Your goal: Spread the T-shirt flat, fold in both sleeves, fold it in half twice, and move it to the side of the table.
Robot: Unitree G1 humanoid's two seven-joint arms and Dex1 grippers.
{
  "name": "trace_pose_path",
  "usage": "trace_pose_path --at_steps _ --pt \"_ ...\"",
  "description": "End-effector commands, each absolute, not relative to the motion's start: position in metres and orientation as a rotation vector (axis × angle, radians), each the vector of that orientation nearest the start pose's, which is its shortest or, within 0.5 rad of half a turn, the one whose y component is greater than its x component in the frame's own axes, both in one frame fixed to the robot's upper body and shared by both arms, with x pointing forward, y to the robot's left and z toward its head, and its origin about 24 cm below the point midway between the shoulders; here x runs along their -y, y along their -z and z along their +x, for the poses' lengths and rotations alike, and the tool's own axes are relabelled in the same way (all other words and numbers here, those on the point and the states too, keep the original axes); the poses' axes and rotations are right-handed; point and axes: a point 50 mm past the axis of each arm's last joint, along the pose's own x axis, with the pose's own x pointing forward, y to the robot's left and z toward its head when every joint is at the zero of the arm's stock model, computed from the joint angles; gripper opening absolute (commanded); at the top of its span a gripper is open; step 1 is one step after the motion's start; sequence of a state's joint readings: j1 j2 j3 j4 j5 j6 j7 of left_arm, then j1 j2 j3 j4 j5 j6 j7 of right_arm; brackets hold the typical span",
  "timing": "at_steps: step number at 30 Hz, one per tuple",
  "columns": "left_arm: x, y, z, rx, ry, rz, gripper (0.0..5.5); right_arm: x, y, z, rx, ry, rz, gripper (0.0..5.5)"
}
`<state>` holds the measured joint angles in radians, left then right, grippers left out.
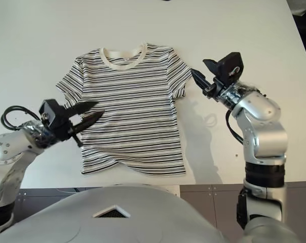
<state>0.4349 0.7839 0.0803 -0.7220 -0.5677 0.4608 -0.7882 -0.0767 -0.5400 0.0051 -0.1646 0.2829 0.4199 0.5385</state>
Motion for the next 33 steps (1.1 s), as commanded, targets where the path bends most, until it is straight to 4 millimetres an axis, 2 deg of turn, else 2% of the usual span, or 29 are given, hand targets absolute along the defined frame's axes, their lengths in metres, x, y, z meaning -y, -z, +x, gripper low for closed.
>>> trace_pose_path --at_steps 1,2,4,6,8,11,16,18,20,23,27,29,31,33 --pt "-0.220 -0.083 0.126 -0.653 1.231 0.414 1.34 0.198 -0.047 0.264 -0.351 -0.569 -0.260 2.03" --pt "-0.226 -0.074 0.125 -0.674 1.232 0.512 1.34 0.197 -0.042 0.263 -0.367 -0.586 -0.279 2.03" --pt "-0.226 -0.055 0.136 -0.633 1.152 0.619 1.34 0.195 -0.028 0.254 -0.415 -0.636 -0.358 2.03" --pt "-0.209 -0.040 0.149 -0.542 1.084 0.615 1.34 0.202 -0.011 0.243 -0.485 -0.659 -0.461 2.03" --pt "-0.192 -0.030 0.153 -0.485 1.073 0.596 1.34 0.212 0.000 0.240 -0.531 -0.643 -0.538 2.03" --pt "-0.181 -0.022 0.167 -0.420 1.013 0.603 1.34 0.226 0.002 0.253 -0.530 -0.568 -0.594 2.03" --pt "-0.192 -0.023 0.196 -0.350 0.873 0.702 1.34 0.232 -0.023 0.284 -0.369 -0.416 -0.622 2.03" --pt "-0.193 -0.026 0.204 -0.314 0.817 0.720 1.34 0.226 -0.042 0.289 -0.263 -0.383 -0.565 2.03" --pt "-0.198 -0.032 0.208 -0.285 0.750 0.733 1.34 0.209 -0.068 0.283 -0.148 -0.433 -0.484 2.03" --pt "-0.197 -0.049 0.202 -0.246 0.738 0.634 1.34 0.187 -0.084 0.267 -0.083 -0.546 -0.451 2.03" --pt "-0.179 -0.067 0.180 -0.262 0.912 0.488 1.34 0.173 -0.076 0.249 -0.140 -0.625 -0.420 2.03" --pt "-0.178 -0.061 0.162 -0.359 1.055 0.513 1.34 0.167 -0.067 0.231 -0.196 -0.721 -0.396 2.03" --pt "-0.195 -0.040 0.149 -0.538 1.111 0.671 1.34 0.163 -0.062 0.214 -0.234 -0.791 -0.380 2.03" --pt "-0.209 -0.027 0.144 -0.641 1.105 0.774 1.34 0.162 -0.062 0.201 -0.257 -0.830 -0.380 2.03"
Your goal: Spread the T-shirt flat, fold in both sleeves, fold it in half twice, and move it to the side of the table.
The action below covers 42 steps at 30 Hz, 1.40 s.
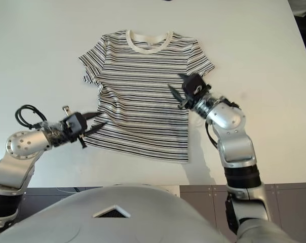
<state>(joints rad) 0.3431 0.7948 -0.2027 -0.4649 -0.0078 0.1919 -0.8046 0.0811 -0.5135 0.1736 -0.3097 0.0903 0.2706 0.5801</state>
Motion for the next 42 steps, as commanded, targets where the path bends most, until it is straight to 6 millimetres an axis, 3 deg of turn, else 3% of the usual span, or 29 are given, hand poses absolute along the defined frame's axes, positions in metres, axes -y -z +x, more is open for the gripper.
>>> trace_pose_path --at_steps 1,5,10,14,18,20,22,27,29,31,34,36,38,42 --pt "-0.211 -0.026 0.142 -0.659 1.105 0.781 1.34 0.161 -0.062 0.197 -0.264 -0.844 -0.381 2.03" --pt "-0.196 -0.033 0.119 -0.697 1.201 0.608 1.34 0.160 -0.063 0.175 -0.305 -0.912 -0.384 2.03" --pt "-0.181 -0.058 0.093 -0.754 1.250 0.317 1.34 0.172 -0.060 0.150 -0.400 -0.984 -0.416 2.03" --pt "-0.187 -0.059 0.098 -0.771 1.208 0.349 1.34 0.173 -0.060 0.149 -0.419 -0.995 -0.424 2.03" --pt "-0.194 -0.053 0.088 -0.828 1.224 0.368 1.34 0.194 -0.031 0.132 -0.583 -1.014 -0.532 2.03" --pt "-0.194 -0.051 0.086 -0.824 1.222 0.364 1.34 0.195 -0.023 0.120 -0.620 -1.057 -0.561 2.03" --pt "-0.190 -0.062 0.094 -0.735 1.184 0.281 1.34 0.192 -0.029 0.124 -0.567 -1.043 -0.558 2.03" --pt "-0.198 -0.117 0.135 -0.453 1.097 0.169 1.34 0.196 -0.094 0.163 -0.303 -0.917 -0.519 2.03" --pt "-0.196 -0.125 0.161 -0.356 1.037 0.128 1.34 0.189 -0.100 0.178 -0.258 -0.922 -0.530 2.03" --pt "-0.190 -0.107 0.177 -0.394 1.005 0.163 1.34 0.187 -0.081 0.190 -0.309 -0.916 -0.635 2.03" --pt "-0.186 -0.042 0.166 -0.593 1.029 0.339 1.34 0.188 -0.038 0.197 -0.430 -0.882 -0.717 2.03" --pt "-0.185 -0.018 0.160 -0.640 1.015 0.442 1.34 0.191 -0.018 0.194 -0.495 -0.879 -0.755 2.03" --pt "-0.189 -0.010 0.151 -0.677 1.038 0.480 1.34 0.191 -0.010 0.183 -0.538 -0.921 -0.755 2.03" --pt "-0.205 -0.012 0.127 -0.741 1.075 0.497 1.34 0.199 -0.015 0.156 -0.587 -1.023 -0.736 2.03"
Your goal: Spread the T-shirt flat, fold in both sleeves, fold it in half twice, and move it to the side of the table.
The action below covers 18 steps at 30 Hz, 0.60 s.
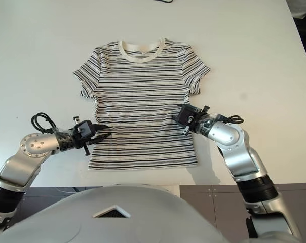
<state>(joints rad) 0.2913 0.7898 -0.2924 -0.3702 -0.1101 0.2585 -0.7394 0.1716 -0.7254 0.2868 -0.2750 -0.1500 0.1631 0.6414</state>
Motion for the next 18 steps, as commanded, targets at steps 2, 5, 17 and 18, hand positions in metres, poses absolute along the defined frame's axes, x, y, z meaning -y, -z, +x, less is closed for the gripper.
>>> trace_pose_path --at_steps 2,5,17,18 --pt "-0.208 -0.014 0.116 -0.760 1.077 0.480 1.34 0.204 -0.023 0.143 -0.606 -1.038 -0.729 2.03" --pt "-0.203 -0.017 0.098 -0.768 1.090 0.427 1.34 0.206 -0.031 0.135 -0.615 -1.036 -0.724 2.03" --pt "-0.211 -0.071 0.146 -0.542 0.917 0.334 1.34 0.208 -0.095 0.187 -0.309 -0.826 -0.532 2.03" --pt "-0.211 -0.089 0.158 -0.458 0.902 0.296 1.34 0.209 -0.097 0.192 -0.292 -0.817 -0.536 2.03"
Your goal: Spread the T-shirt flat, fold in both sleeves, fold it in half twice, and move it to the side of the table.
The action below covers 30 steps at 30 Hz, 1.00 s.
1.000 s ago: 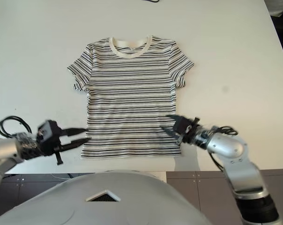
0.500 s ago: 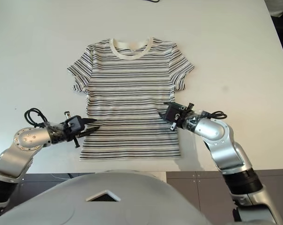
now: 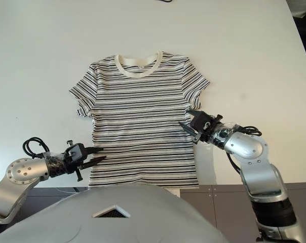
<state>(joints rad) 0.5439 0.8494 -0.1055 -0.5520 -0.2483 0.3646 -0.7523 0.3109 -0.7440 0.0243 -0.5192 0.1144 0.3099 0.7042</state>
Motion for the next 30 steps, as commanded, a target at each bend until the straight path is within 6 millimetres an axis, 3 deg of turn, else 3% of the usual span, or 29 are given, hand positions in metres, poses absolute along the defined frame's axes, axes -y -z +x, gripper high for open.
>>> trace_pose_path --at_steps 1,3,6,9,12,17,20,24,30 --pt "-0.211 -0.103 0.167 -0.394 0.894 0.273 1.34 0.208 -0.098 0.198 -0.281 -0.805 -0.541 2.03" --pt "-0.212 -0.120 0.181 -0.315 0.865 0.251 1.34 0.206 -0.095 0.209 -0.264 -0.782 -0.573 2.03" --pt "-0.217 -0.116 0.203 -0.279 0.770 0.323 1.34 0.201 -0.085 0.238 -0.218 -0.653 -0.631 2.03" --pt "-0.248 -0.081 0.252 -0.271 0.441 0.803 1.34 0.191 -0.082 0.266 -0.140 -0.558 -0.649 2.03" --pt "-0.259 -0.059 0.273 -0.224 0.416 1.164 1.34 0.186 -0.079 0.285 -0.077 -0.493 -0.713 2.03" --pt "-0.268 -0.037 0.272 -0.203 0.635 1.424 1.34 0.190 -0.072 0.293 -0.045 -0.429 -0.748 2.03" --pt "-0.276 -0.029 0.270 -0.213 0.722 1.491 1.79 0.183 -0.061 0.286 -0.045 -0.450 -0.744 2.07" --pt "-0.289 -0.033 0.271 -0.218 0.775 1.559 2.36 0.184 -0.052 0.279 -0.065 -0.441 -0.725 2.07" --pt "-0.276 -0.035 0.265 -0.162 0.965 1.571 2.77 0.182 -0.050 0.278 -0.071 -0.438 -0.719 2.07"
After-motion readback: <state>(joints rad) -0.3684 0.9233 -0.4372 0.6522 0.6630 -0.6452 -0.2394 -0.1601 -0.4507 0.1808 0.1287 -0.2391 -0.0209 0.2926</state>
